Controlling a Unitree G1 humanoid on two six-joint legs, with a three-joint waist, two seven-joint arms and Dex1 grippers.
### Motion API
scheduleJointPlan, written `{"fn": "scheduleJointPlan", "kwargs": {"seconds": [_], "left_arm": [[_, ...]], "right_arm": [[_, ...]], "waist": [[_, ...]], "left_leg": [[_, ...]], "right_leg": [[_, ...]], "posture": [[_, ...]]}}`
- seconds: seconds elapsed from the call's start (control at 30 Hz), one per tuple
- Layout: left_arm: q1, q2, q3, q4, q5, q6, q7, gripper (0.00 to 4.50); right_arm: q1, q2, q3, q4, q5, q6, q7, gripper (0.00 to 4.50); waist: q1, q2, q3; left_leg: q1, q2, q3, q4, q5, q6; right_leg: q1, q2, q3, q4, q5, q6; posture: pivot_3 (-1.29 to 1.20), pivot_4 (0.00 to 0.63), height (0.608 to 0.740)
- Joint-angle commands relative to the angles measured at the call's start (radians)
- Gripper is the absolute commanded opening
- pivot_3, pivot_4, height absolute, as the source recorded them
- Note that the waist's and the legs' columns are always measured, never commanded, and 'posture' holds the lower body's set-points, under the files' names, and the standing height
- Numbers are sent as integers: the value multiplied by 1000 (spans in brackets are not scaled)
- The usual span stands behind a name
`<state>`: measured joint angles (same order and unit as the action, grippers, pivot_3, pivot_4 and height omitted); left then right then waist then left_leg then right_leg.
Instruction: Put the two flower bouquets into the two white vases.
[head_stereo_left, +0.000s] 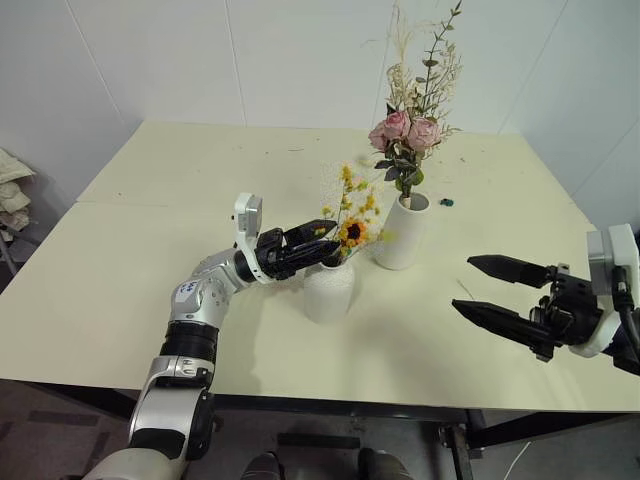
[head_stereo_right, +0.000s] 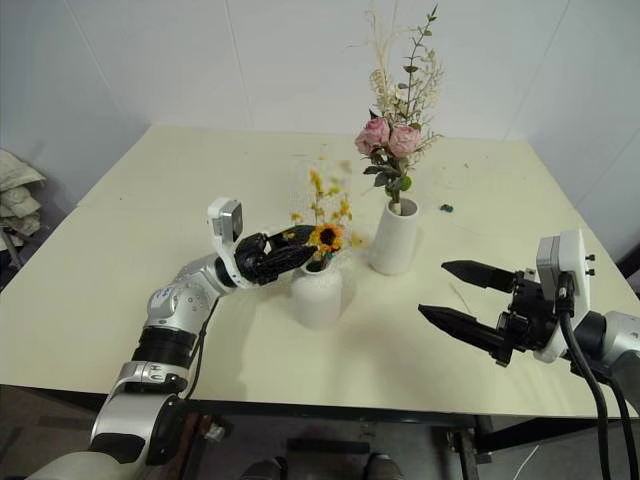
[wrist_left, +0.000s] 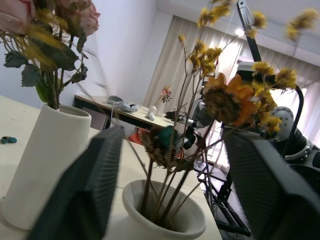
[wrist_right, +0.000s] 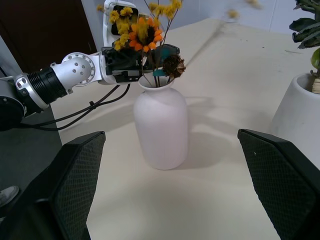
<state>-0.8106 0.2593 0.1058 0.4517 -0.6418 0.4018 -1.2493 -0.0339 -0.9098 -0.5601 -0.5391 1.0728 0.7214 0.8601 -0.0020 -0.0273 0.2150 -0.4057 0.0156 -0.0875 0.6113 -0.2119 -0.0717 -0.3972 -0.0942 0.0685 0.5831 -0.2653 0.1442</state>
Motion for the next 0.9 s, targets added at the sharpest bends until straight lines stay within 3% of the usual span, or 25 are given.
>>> {"fn": "scheduleJointPlan", "kwargs": {"seconds": [0.03,0.33,0.5,0.7,0.9], "left_arm": [[-30,31,7,-40,1,-12,-29,4447],[-118,220,17,-72,27,-9,-99,4447],[-165,360,-6,42,171,-134,-86,4447],[-244,406,-8,270,324,-344,37,4447],[-288,435,-3,469,403,-486,37,4447]], "right_arm": [[-19,-10,-15,5,2,-19,12,4500],[4,-47,-53,39,-23,-11,68,4500],[61,-63,-150,74,-68,-14,73,4500],[128,-69,-248,102,-109,-12,85,4500],[107,-73,-233,132,-133,-22,93,4500]], "waist": [[-1,0,0],[-1,0,0],[-2,0,0],[1,0,0],[-5,0,0]], "left_leg": [[0,0,0,0,0,0],[0,0,0,-1,0,0],[0,0,0,-2,-1,0],[-1,0,1,-1,-2,0],[0,1,1,-2,-2,-1]], "right_leg": [[0,0,0,0,0,0],[0,0,0,0,0,0],[0,0,0,-1,-1,-1],[-1,0,0,-2,-1,-1],[-1,0,0,-2,-1,-1]], "posture": [[0,150,740],[0,150,740],[0,150,740],[0,150,740],[0,150,740]]}}
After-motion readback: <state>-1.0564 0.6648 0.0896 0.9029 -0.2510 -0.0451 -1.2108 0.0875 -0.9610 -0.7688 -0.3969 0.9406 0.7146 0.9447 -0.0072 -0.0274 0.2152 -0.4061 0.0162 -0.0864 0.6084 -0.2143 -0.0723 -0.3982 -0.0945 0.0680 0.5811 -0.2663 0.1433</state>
